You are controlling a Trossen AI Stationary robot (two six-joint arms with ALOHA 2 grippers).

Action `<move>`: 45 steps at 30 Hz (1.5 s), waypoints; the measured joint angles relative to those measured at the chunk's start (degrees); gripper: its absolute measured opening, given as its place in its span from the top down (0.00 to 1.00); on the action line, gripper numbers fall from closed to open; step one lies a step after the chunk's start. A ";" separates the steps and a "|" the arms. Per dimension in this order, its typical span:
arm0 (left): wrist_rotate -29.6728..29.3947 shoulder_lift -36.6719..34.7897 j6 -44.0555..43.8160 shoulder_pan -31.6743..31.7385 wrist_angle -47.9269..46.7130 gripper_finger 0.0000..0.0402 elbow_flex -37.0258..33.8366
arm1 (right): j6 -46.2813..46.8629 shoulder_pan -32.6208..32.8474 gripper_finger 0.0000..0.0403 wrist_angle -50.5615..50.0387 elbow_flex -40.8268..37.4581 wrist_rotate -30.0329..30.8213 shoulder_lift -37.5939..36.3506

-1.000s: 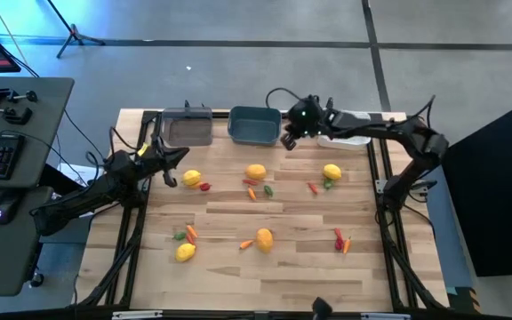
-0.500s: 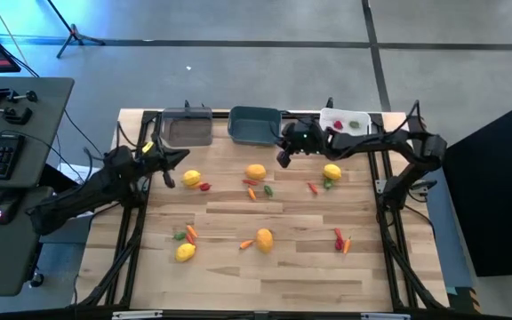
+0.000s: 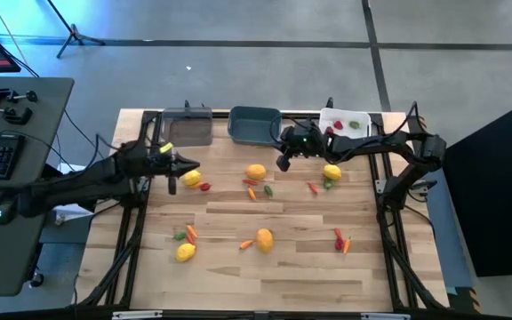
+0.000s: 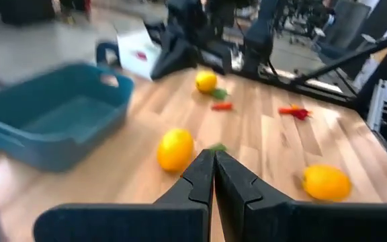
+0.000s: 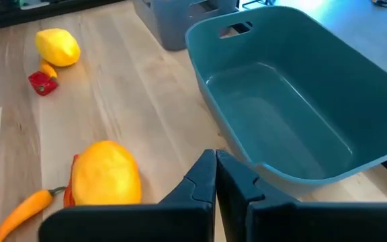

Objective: Sort produce into baskets
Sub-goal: Put the green chili pepper into the white bin

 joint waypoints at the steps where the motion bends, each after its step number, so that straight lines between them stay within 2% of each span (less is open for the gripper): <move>1: -0.03 1.54 -0.89 -0.68 -1.38 1.00 1.15 | 0.30 0.00 1.00 0.00 0.00 0.00 0.00; 11: -1.46 17.11 -6.19 -10.98 -24.86 1.00 15.41 | -3.98 0.87 1.00 -0.22 0.00 -0.04 0.02; 15: -0.69 21.78 -9.66 -16.96 -33.55 0.97 18.31 | -3.61 0.82 1.00 -0.20 0.00 -0.13 0.02; 20: -0.52 26.52 -18.01 -25.62 -40.10 0.88 19.02 | -4.90 0.97 1.00 -0.20 0.00 -0.45 0.02; 26: 0.35 32.74 -25.59 -36.46 -40.07 0.74 19.02 | -5.56 0.95 1.00 0.02 0.00 -0.92 0.02; 31: 0.55 38.85 -30.07 -42.88 -39.14 0.63 19.04 | -6.69 0.97 1.00 0.02 0.00 -0.98 0.02; 36: 2.07 44.75 -32.43 -45.65 -38.96 0.57 19.04 | -8.53 0.97 1.00 0.00 0.00 -1.05 0.02; 40: 3.44 49.05 -36.36 -46.16 -38.16 0.57 19.04 | -8.61 0.97 1.00 0.00 0.00 -1.05 0.02; 45: 3.44 53.57 -36.06 -47.13 -33.90 0.57 19.06 | -10.02 0.97 1.00 -0.02 0.00 -1.05 0.02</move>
